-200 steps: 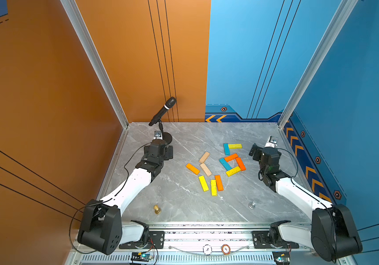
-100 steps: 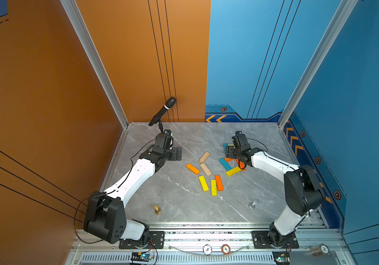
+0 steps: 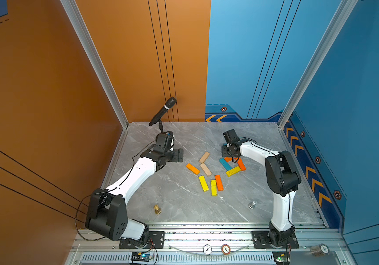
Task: Assemble the number 6 with building blocks
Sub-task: Move the building block to the center of the board.
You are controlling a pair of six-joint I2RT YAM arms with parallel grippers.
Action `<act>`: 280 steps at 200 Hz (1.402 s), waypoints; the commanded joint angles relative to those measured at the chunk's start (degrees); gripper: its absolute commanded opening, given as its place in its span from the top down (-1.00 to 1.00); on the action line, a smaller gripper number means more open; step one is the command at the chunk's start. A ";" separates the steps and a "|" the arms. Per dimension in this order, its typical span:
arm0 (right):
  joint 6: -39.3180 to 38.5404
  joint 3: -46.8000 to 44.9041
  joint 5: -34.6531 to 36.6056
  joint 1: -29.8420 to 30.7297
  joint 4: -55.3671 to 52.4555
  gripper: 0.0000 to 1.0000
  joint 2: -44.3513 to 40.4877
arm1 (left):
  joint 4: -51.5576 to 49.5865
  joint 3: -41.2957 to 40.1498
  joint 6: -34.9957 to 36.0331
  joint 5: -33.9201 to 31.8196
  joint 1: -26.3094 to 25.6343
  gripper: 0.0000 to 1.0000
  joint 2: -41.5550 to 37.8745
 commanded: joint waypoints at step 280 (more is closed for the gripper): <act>0.60 5.13 -1.90 -7.54 -9.17 -0.24 -4.89 | -2.37 2.80 -0.65 2.93 -0.58 -0.95 2.24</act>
